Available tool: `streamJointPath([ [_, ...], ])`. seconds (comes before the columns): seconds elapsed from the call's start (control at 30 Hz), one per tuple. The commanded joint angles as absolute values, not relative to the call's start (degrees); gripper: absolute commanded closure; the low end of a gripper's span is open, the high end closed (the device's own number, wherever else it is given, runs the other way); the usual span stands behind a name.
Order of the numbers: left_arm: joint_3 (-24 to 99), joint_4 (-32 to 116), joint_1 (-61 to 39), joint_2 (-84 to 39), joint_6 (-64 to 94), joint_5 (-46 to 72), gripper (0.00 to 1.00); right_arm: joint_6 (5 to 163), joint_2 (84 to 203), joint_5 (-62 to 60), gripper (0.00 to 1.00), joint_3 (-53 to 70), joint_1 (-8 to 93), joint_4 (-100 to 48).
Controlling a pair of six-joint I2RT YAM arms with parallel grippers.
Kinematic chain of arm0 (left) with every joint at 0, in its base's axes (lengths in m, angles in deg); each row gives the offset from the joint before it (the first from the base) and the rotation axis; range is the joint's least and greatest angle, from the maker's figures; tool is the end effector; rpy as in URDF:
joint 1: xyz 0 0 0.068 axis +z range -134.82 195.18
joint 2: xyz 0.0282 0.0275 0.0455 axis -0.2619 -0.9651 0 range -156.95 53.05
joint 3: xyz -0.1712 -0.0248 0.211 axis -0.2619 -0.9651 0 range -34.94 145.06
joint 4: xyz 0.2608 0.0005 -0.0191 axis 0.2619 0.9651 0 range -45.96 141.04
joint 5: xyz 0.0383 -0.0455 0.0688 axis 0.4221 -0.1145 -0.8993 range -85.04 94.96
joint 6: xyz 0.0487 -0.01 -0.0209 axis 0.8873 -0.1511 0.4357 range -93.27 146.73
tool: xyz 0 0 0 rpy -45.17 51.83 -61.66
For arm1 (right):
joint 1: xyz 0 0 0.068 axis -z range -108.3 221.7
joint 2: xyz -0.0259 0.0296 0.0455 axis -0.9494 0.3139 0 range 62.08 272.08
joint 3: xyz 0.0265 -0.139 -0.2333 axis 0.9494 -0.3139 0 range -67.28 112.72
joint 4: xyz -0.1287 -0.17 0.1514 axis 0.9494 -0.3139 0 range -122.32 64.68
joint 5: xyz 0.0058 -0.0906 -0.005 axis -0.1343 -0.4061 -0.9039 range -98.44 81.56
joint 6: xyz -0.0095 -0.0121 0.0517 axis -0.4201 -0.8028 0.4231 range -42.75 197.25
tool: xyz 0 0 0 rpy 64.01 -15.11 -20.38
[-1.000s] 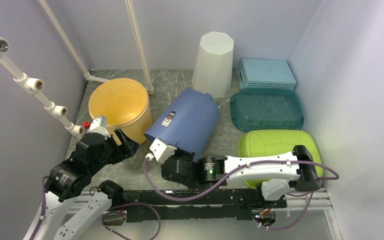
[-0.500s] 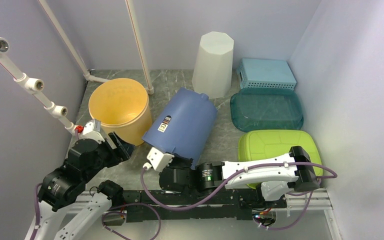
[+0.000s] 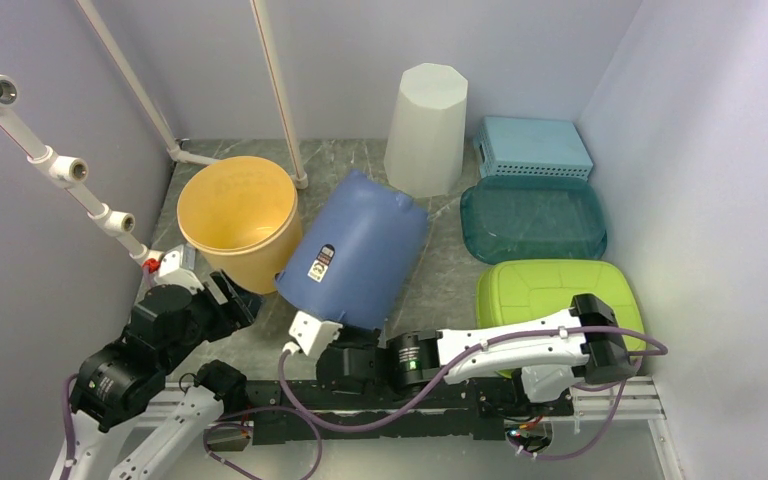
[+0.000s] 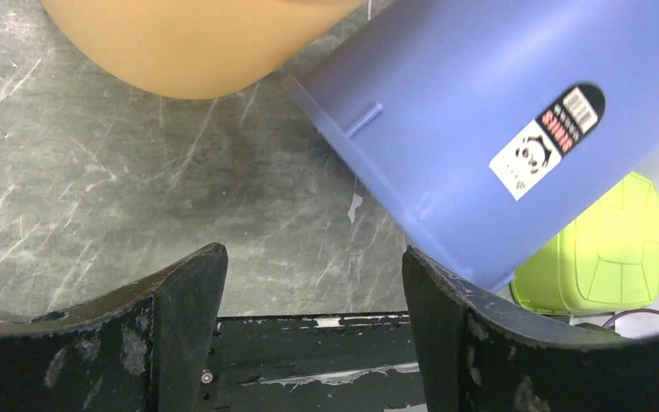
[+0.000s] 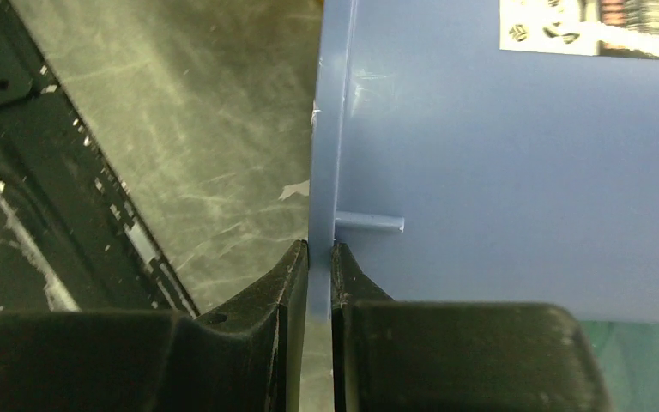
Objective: Turn the large container upside down
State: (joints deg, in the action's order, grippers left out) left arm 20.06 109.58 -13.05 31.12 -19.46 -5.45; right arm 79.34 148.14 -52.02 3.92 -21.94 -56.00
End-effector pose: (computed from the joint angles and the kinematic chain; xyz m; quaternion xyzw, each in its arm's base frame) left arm 0.0380 -0.0130 0.3376 -0.1794 0.8555 -0.2265 0.4298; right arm 0.0039 0.3248 0.3009 -0.5181 0.7001 0.0300 0.4905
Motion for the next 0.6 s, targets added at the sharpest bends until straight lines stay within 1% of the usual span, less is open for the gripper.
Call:
streamJointPath([
  [0.0, 20.9, 109.1, -13.2, 31.9, -19.6, -6.2, 0.21, 81.7, 151.1, -43.9, 1.0, 1.2, -22.1, -60.1],
  [0.23, 20.7, 108.5, -13.1, 31.3, -19.4, -5.6, 0.21, 81.2, 154.6, -45.7, 1.0, 0.2, -22.1, -58.1],
  [0.57, 18.0, 108.7, -13.2, 32.0, -21.3, -5.3, 0.2, 79.0, 158.8, -44.2, 1.0, -6.3, -21.1, -53.6],
])
